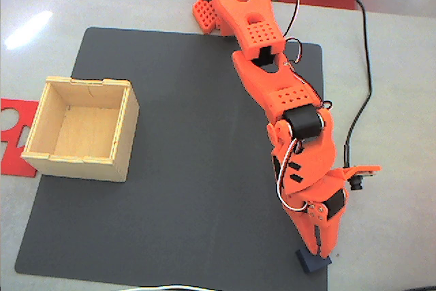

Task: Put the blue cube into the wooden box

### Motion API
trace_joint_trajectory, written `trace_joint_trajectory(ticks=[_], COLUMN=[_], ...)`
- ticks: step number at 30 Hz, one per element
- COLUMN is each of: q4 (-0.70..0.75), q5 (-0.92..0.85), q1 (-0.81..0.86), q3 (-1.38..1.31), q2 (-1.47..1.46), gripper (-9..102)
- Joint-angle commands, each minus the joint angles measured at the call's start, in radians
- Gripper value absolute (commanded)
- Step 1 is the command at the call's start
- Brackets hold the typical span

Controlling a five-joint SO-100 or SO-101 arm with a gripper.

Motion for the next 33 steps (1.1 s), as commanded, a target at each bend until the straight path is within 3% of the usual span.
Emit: trace_joint_trajectory(ticks=[1,12,17,19,24,33], q4=[0.078,0.383,0.557,0.565,0.554,0.393], q5=[-0.006,-0.021,0.083,0.11,0.104,0.21], q1=[0.008,0.037,0.066,0.067,0.025,0.038], q3=[-0.021,-0.034,-0.035,-0.035,-0.035,-0.034], q2=[0.017,0.046,0.176,0.265,0.35,0.196], gripper=[2,0,1,2,24,24])
